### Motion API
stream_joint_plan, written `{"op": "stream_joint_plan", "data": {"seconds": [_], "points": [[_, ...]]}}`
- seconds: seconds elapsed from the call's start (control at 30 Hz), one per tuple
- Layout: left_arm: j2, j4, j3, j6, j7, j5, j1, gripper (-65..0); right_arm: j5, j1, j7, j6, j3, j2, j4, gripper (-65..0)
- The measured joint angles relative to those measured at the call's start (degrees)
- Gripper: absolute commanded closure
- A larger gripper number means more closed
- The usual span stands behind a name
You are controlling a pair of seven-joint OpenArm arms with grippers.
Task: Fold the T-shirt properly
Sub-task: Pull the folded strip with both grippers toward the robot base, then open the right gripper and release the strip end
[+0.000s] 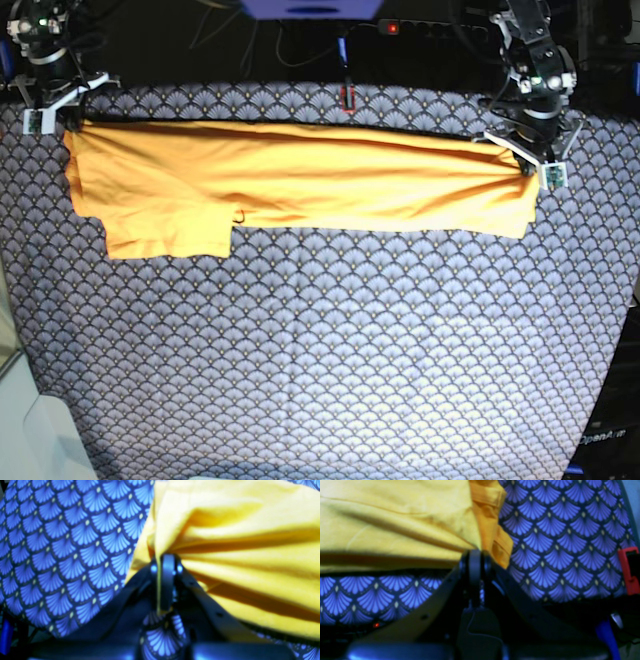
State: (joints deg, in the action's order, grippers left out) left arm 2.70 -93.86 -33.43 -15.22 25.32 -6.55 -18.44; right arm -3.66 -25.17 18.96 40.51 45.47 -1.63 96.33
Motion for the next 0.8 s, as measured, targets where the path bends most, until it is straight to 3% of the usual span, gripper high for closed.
{"op": "stream_joint_plan", "data": {"seconds": [0.8], "points": [[-0.74,-0.04,0.00,-0.13,-0.11,0.17,-1.11,0.0,-0.02,-0.61,0.68,-0.02,-0.11,0.66,-2.23,0.0]]}}
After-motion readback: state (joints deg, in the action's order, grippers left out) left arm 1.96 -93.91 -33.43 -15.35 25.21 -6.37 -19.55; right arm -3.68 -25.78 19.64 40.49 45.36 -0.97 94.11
